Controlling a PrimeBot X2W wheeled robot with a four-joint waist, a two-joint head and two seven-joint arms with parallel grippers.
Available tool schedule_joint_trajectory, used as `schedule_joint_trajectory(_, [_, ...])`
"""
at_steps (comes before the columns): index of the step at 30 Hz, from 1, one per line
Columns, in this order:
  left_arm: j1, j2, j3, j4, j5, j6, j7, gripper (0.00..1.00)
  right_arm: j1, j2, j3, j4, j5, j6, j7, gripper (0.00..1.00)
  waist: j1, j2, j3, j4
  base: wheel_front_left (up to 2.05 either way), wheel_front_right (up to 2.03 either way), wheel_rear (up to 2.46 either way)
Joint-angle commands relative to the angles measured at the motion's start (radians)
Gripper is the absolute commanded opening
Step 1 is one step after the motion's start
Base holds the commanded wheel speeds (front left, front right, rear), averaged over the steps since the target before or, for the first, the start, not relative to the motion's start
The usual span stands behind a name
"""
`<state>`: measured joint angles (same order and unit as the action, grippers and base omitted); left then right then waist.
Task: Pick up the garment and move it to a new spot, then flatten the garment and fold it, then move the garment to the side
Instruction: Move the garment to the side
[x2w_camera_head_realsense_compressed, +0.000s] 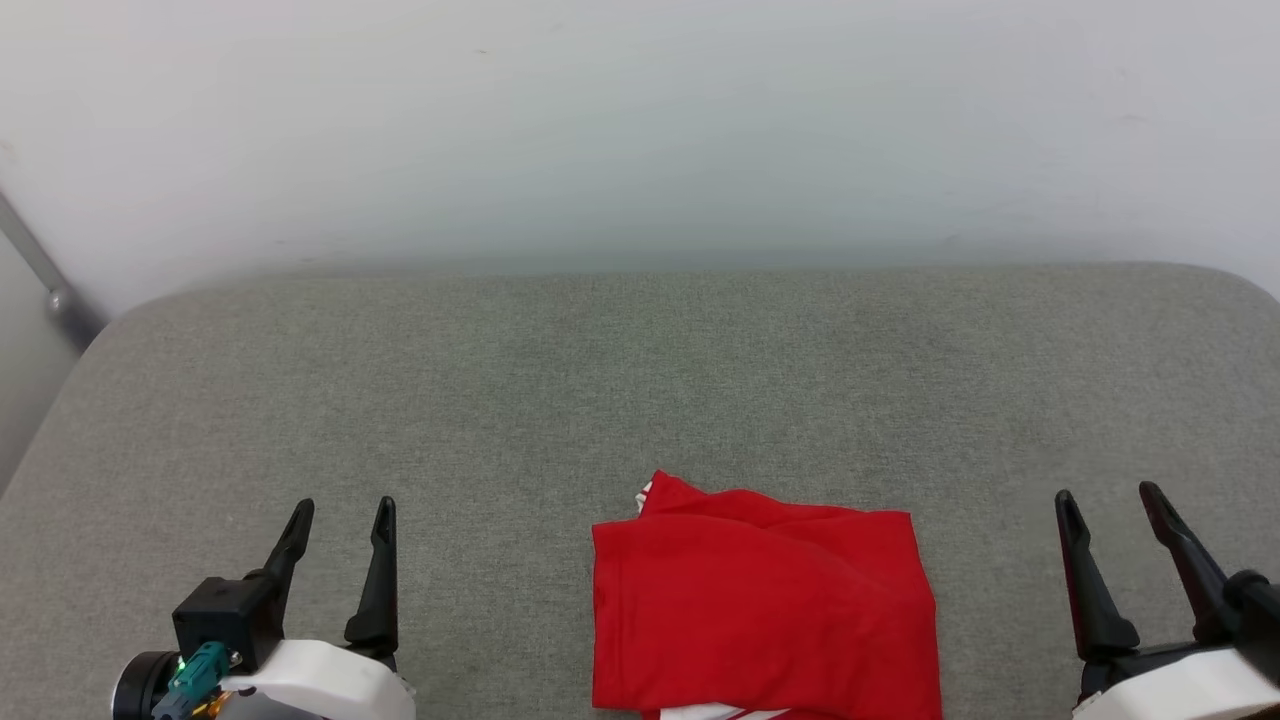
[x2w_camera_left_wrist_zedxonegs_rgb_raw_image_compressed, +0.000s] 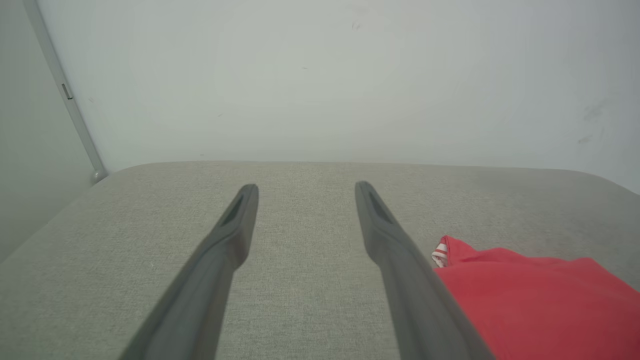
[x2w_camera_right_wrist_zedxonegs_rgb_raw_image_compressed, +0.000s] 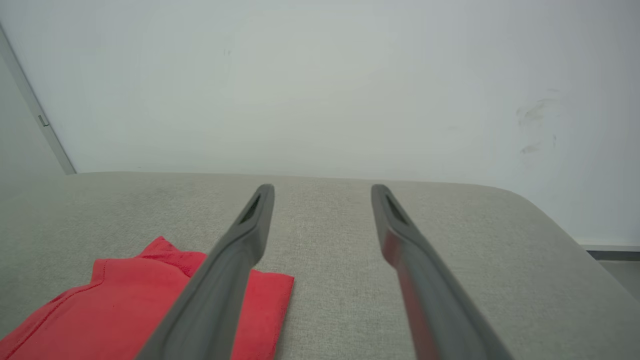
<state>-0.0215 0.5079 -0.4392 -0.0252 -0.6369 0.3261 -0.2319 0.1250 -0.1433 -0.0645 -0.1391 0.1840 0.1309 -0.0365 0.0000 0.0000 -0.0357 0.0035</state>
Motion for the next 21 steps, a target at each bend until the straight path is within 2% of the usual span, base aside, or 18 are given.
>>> schedule_joint_trajectory(1, [0.015, 0.006, 0.004, 0.005, 0.001, 0.004, -0.001, 1.00, 0.029, 0.010, 0.009, -0.018, -0.010, 0.000, 0.004, 1.00, 0.0000, 0.0000, -0.002, 0.001, 0.00, 0.00, 0.00])
schedule_joint_trajectory(21, [0.013, -0.001, 0.018, 0.014, -0.008, 0.009, -0.013, 1.00, 0.085, 0.053, -0.021, -0.090, 0.026, 0.000, 0.079, 1.00, 0.0000, 0.0000, 0.004, -0.012, 0.00, 0.00, 0.00])
